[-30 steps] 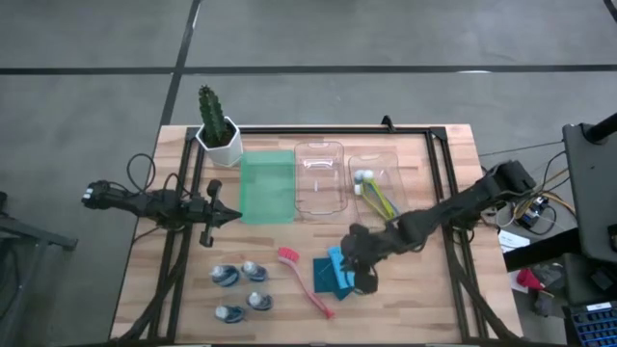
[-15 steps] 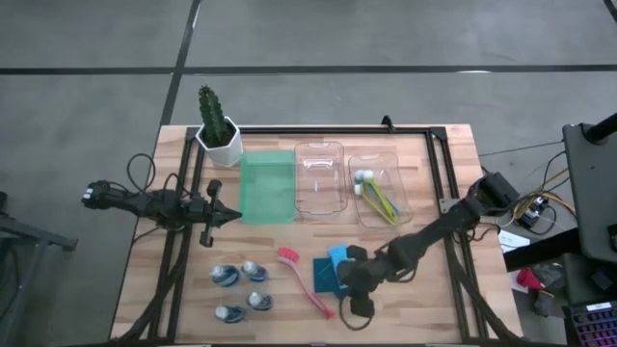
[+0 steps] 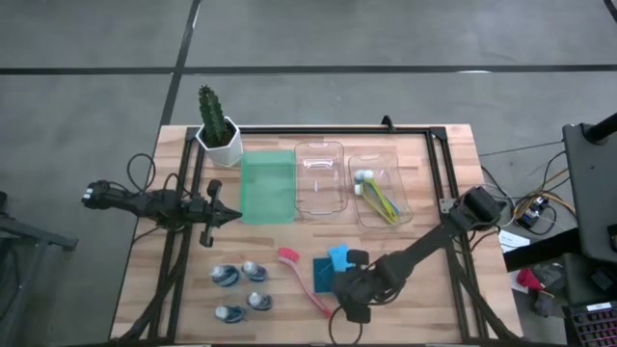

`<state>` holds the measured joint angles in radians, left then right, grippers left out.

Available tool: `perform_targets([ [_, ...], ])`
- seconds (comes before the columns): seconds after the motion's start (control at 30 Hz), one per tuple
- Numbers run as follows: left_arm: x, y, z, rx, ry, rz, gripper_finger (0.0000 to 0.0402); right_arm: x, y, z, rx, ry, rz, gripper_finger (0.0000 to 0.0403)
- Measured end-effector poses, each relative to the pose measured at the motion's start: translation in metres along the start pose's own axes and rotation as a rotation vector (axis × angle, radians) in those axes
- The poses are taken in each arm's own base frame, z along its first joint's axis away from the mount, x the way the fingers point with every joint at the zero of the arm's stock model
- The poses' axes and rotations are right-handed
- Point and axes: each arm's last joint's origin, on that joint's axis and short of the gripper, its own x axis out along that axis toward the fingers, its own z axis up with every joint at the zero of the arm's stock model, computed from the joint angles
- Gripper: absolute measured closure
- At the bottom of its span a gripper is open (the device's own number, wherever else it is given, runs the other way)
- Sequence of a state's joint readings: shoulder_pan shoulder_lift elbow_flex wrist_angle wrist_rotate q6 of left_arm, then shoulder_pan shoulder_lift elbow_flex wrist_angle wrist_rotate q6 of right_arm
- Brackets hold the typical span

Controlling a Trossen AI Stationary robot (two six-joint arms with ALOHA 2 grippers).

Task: Pick & Place Kitchen Sink Supplies
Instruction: Put the blue sponge into the left transparent bin

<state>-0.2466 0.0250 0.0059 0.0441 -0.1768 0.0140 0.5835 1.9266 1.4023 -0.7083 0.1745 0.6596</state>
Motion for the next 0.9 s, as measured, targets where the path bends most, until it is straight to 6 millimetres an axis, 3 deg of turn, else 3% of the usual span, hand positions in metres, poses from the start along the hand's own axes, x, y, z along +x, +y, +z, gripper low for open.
perform_targets([
  [0.27, 0.0, 0.0, 0.0, 0.001, 0.005, 0.0, 0.0399, 0.018, -0.001, -0.004, -0.003, 0.03, -0.067, 0.028],
  [0.6, 0.0, 0.0, 0.0, 0.001, 0.006, 0.0, 0.0399, 0.02, -0.001, -0.006, -0.009, 0.037, -0.072, 0.0293],
  [0.9, 0.001, 0.0, -0.001, 0.002, 0.01, 0.0, 0.0399, 0.035, -0.004, -0.008, -0.058, 0.05, -0.087, 0.0313],
])
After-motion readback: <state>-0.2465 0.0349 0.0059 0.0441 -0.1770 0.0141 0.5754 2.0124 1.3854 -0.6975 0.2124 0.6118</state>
